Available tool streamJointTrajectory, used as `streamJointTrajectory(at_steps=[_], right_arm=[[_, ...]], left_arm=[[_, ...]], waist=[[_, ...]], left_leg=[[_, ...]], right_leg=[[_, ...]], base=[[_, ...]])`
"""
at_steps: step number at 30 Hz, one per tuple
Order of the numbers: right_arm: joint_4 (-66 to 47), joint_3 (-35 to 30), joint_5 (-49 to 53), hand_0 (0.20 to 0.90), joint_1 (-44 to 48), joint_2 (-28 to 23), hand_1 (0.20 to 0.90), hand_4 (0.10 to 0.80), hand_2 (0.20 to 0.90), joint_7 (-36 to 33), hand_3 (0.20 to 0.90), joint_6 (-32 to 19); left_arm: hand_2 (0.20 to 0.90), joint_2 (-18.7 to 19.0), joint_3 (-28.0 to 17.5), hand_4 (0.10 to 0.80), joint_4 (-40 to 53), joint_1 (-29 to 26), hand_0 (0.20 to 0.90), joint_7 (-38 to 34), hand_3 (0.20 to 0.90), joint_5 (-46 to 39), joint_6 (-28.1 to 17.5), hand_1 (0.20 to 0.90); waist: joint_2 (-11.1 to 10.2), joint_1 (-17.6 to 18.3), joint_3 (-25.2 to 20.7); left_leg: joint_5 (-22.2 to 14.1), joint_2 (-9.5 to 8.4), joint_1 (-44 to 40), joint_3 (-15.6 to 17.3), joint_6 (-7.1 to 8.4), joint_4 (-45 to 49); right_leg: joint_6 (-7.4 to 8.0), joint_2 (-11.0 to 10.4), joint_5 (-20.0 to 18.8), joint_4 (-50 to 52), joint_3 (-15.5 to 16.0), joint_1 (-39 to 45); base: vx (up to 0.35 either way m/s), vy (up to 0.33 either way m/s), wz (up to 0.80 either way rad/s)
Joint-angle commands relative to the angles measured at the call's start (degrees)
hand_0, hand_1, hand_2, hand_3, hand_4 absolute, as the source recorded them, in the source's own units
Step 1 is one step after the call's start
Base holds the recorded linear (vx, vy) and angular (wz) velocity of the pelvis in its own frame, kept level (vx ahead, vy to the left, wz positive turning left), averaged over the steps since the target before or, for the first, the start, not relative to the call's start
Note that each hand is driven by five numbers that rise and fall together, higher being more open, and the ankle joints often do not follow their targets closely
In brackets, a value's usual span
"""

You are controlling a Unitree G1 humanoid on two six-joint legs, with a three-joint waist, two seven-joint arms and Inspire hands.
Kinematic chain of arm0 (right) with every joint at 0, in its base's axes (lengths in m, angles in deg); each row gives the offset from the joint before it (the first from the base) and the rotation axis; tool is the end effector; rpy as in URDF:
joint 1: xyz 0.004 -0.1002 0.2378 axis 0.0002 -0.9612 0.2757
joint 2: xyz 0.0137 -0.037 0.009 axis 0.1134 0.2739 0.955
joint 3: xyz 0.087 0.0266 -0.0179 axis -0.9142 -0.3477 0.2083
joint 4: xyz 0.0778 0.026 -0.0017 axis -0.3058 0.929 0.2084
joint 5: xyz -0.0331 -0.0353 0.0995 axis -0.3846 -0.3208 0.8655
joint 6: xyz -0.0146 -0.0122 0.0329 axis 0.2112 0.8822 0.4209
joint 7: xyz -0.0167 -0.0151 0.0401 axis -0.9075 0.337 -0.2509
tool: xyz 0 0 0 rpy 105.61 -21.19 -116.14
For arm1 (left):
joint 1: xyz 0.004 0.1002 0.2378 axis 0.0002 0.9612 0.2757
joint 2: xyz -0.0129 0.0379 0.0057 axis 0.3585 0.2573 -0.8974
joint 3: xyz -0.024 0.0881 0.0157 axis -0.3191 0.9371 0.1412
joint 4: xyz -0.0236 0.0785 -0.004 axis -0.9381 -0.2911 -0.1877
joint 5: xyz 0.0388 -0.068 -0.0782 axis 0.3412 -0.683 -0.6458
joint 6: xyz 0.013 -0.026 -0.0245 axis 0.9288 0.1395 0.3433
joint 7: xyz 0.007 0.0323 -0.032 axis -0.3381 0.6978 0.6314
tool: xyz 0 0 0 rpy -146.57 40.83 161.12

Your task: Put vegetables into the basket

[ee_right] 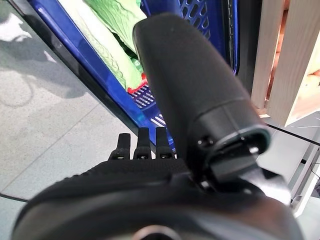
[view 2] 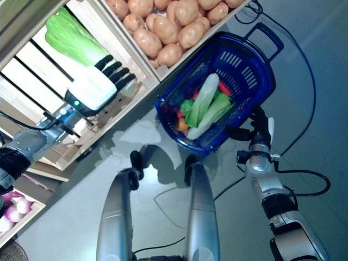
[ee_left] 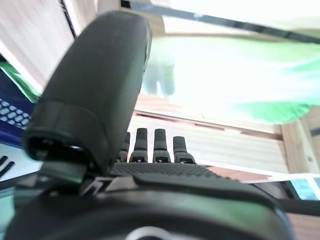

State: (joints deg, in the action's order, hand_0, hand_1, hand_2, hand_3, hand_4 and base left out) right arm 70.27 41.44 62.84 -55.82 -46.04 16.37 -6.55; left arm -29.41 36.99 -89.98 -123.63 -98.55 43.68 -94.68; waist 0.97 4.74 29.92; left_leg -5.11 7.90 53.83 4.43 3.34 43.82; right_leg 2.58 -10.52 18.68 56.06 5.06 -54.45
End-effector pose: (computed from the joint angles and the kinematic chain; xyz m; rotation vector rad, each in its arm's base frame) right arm 0.2900 -0.2507 0.1030 -0.2398 -0.0285 -0.4260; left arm 0.3235 0.2447 0.1816 2.1054 -0.9192 0.0696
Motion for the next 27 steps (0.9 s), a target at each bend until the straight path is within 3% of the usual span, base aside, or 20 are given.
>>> streamJointTrajectory(at_steps=[1,7,15,23,24,27], right_arm=[[-2.16,-3.58,2.42,0.900,2.33,-5.76,0.900,0.800,0.900,-0.20,0.900,-5.15],[-2.40,-3.76,2.35,0.900,2.59,-6.01,0.900,0.800,0.900,-0.77,0.900,-5.16],[-3.37,-3.98,2.09,0.900,2.35,-5.26,0.900,0.800,0.900,-1.50,0.900,-4.48],[-4.23,-4.56,2.29,0.900,3.00,-5.06,0.900,0.800,0.900,-1.92,0.900,-3.23],[-4.34,-4.53,2.10,0.900,2.59,-4.91,0.900,0.800,0.900,-1.66,0.900,-3.03],[-5.05,-5.12,1.69,0.900,2.66,-4.66,0.900,0.800,0.900,-1.83,0.900,-2.95]], left_arm=[[0.900,2.68,-3.01,0.800,0.88,-6.58,0.900,-1.95,0.900,-0.05,2.36,0.900],[0.900,2.00,-2.85,0.800,-0.49,-6.48,0.900,-1.26,0.900,0.30,4.07,0.900],[0.900,-0.51,-5.14,0.800,-5.88,-5.99,0.900,-12.91,0.900,1.34,11.58,0.900],[0.900,-2.45,-6.26,0.800,-7.92,-8.15,0.900,-15.68,0.900,-0.47,14.84,0.900],[0.900,-2.84,-6.36,0.800,-8.21,-8.05,0.900,-17.09,0.900,-1.45,14.92,0.900],[0.900,-3.16,-6.99,0.800,-7.86,-9.01,0.900,-17.50,0.900,-1.66,14.28,0.900]], waist=[[0.26,0.40,-0.12],[0.10,0.36,-0.12],[-0.56,0.66,-0.12],[-0.89,1.23,-0.12],[-1.00,1.26,-0.12],[-1.06,1.39,-0.12]], left_leg=[[-8.89,1.25,-2.38,2.11,-0.60,3.26],[-9.69,1.44,-0.43,1.66,-0.71,5.32],[-11.52,2.08,2.34,1.01,-0.97,9.49],[-12.14,2.15,5.40,0.56,-1.22,12.15],[-13.61,2.17,4.29,0.27,-0.81,12.66],[-12.15,2.09,6.04,0.32,-1.37,12.49]], right_leg=[[1.73,-1.93,-5.25,-5.00,-1.25,1.99],[1.62,-2.19,-4.81,-3.31,-1.39,0.05],[1.37,-2.53,-3.82,-0.10,-1.97,-2.63],[1.15,-2.37,-3.45,2.31,-2.92,-5.74],[1.60,-2.31,-2.18,2.86,-3.02,-4.69],[1.04,-2.34,-3.48,2.79,-2.98,-6.48]], base=[[0.000,0.000,0.00],[0.000,0.000,0.00],[0.005,-0.001,-0.02],[0.007,0.001,-0.02],[-0.003,0.002,-0.08],[-0.007,0.000,-0.06]])
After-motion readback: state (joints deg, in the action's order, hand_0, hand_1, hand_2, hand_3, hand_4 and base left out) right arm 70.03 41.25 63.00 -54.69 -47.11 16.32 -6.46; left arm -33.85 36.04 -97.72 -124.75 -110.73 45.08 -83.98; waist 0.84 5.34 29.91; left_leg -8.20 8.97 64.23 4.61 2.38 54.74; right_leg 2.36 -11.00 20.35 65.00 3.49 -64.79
